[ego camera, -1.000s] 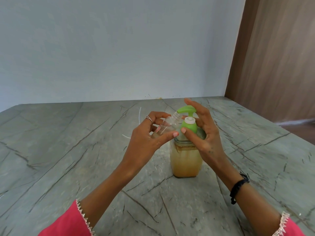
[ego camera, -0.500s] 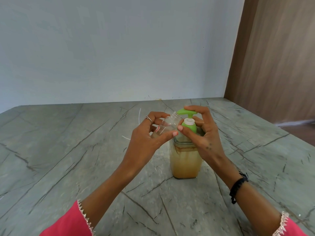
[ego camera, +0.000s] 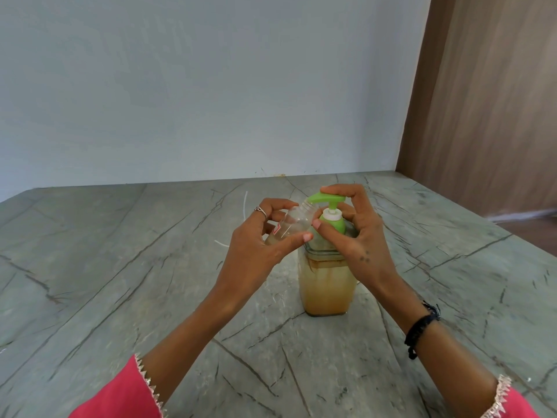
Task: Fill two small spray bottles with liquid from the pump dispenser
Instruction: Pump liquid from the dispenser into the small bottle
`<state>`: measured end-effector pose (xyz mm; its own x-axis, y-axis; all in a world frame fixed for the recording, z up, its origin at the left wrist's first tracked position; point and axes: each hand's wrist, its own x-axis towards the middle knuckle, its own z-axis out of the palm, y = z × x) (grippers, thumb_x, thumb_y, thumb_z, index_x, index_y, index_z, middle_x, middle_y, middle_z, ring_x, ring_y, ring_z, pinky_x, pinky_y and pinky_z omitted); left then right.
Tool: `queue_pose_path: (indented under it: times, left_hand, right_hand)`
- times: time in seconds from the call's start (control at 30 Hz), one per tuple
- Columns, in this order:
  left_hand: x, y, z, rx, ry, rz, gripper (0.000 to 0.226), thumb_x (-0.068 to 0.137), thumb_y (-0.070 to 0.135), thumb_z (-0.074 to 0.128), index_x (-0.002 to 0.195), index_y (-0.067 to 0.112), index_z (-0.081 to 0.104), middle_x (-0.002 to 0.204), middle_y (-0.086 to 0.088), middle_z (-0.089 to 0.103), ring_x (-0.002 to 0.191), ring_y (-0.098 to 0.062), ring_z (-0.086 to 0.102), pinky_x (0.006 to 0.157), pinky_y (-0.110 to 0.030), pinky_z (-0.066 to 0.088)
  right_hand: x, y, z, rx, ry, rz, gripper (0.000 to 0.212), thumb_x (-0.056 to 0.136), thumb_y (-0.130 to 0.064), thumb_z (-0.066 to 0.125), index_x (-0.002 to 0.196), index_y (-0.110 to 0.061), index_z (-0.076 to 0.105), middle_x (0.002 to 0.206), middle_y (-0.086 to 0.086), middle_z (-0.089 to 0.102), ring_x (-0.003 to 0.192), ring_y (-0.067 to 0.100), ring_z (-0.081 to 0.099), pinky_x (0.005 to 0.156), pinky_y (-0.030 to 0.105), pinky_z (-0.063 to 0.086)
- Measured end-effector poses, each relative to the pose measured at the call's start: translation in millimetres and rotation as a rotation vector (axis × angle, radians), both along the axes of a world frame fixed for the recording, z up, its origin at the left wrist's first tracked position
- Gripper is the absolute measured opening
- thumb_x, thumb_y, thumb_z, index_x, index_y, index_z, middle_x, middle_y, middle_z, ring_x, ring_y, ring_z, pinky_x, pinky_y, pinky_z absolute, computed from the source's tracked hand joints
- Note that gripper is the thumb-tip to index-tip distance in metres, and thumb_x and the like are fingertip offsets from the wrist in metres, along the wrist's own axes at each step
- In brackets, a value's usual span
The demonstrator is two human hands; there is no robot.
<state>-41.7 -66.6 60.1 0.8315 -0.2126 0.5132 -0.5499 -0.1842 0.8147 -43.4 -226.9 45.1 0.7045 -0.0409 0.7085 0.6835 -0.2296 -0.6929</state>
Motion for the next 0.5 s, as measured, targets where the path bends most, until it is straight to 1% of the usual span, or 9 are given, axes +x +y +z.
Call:
queue_pose_path:
  times: [0.07, 0.1, 0.17, 0.2, 0.23, 0.3, 0.33, 0.4, 0.5]
  left_hand:
    - [0.0, 0.1, 0.0, -0.002, -0.004, 0.002, 0.035, 0.071, 0.027, 0.074, 0.097, 0.038, 0.054, 0.090, 0.018, 0.061, 0.083, -0.003, 0.060, 0.060, -0.017, 0.054]
    - [0.1, 0.0, -0.4, -0.003, -0.003, 0.001, 0.035, 0.071, 0.026, 0.075, 0.098, 0.038, 0.055, 0.090, 0.018, 0.061, 0.083, -0.004, 0.061, 0.061, -0.018, 0.054]
    - [-0.1, -0.4, -1.3, 0.005, -0.001, -0.003, 0.036, 0.072, 0.027, 0.075, 0.100, 0.036, 0.055, 0.090, 0.017, 0.061, 0.083, -0.003, 0.061, 0.061, -0.018, 0.055]
    - [-0.3, -0.6, -1.5, 0.008, -0.002, -0.005, 0.036, 0.072, 0.027, 0.074, 0.101, 0.035, 0.055, 0.091, 0.017, 0.061, 0.084, -0.002, 0.061, 0.061, -0.016, 0.054]
    - [-0.2, -0.9, -1.7, 0.008, -0.002, -0.005, 0.037, 0.072, 0.027, 0.074, 0.102, 0.034, 0.055, 0.091, 0.018, 0.061, 0.084, -0.002, 0.061, 0.061, -0.016, 0.054]
    - [-0.2, -0.9, -1.6, 0.003, 0.002, -0.005, 0.037, 0.071, 0.029, 0.074, 0.104, 0.032, 0.056, 0.092, 0.018, 0.061, 0.084, -0.004, 0.061, 0.060, -0.017, 0.055]
    - [-0.4, -1.0, -1.4, 0.002, 0.004, -0.005, 0.038, 0.071, 0.029, 0.073, 0.104, 0.031, 0.056, 0.091, 0.018, 0.061, 0.084, -0.005, 0.062, 0.060, -0.019, 0.055]
    - [-1.0, -1.2, -0.8, 0.001, 0.005, -0.005, 0.038, 0.070, 0.031, 0.073, 0.104, 0.032, 0.056, 0.091, 0.019, 0.061, 0.084, -0.006, 0.063, 0.061, -0.019, 0.055]
    - [-1.8, -1.0, 0.5, -0.007, 0.000, -0.006, 0.036, 0.070, 0.031, 0.073, 0.101, 0.035, 0.055, 0.089, 0.021, 0.060, 0.083, -0.003, 0.061, 0.060, -0.016, 0.054]
  right_hand:
    - [-0.9, -1.0, -0.5, -0.020, -0.006, 0.008, 0.042, 0.082, -0.013, 0.065, 0.113, -0.034, 0.048, 0.094, 0.000, 0.069, 0.087, 0.014, 0.069, 0.075, 0.028, 0.056]
    - [-1.4, -1.7, -0.4, -0.037, -0.008, 0.009, 0.046, 0.083, -0.011, 0.066, 0.117, -0.034, 0.046, 0.092, -0.005, 0.068, 0.087, 0.010, 0.068, 0.077, 0.025, 0.055]
    - [-1.9, -2.9, 0.5, -0.085, -0.010, 0.001, 0.053, 0.084, -0.005, 0.066, 0.124, -0.033, 0.043, 0.098, -0.023, 0.065, 0.091, -0.002, 0.064, 0.084, 0.018, 0.050]
    - [-2.1, -3.1, 0.8, -0.095, -0.012, 0.002, 0.054, 0.085, -0.004, 0.065, 0.125, -0.032, 0.043, 0.100, -0.030, 0.063, 0.093, -0.003, 0.063, 0.087, 0.017, 0.049]
    - [-1.9, -2.9, 0.9, -0.083, -0.013, 0.013, 0.054, 0.085, -0.005, 0.065, 0.125, -0.032, 0.044, 0.101, -0.028, 0.064, 0.094, 0.000, 0.064, 0.086, 0.020, 0.051]
    - [-1.3, -2.4, 0.1, -0.034, -0.010, 0.041, 0.049, 0.083, -0.008, 0.065, 0.122, -0.031, 0.047, 0.102, -0.011, 0.067, 0.094, 0.012, 0.067, 0.080, 0.028, 0.056]
    - [-0.9, -2.0, -0.2, -0.017, -0.009, 0.048, 0.046, 0.082, -0.009, 0.065, 0.120, -0.029, 0.049, 0.103, -0.005, 0.067, 0.093, 0.016, 0.068, 0.077, 0.030, 0.057]
    - [-1.2, -1.3, 0.2, 0.001, -0.012, 0.063, 0.043, 0.081, -0.009, 0.065, 0.117, -0.028, 0.049, 0.106, -0.001, 0.067, 0.093, 0.017, 0.069, 0.075, 0.027, 0.056]
    - [-1.2, -0.5, 0.3, 0.013, -0.013, 0.073, 0.043, 0.081, -0.008, 0.065, 0.117, -0.028, 0.049, 0.106, 0.000, 0.067, 0.093, 0.016, 0.069, 0.076, 0.025, 0.056]
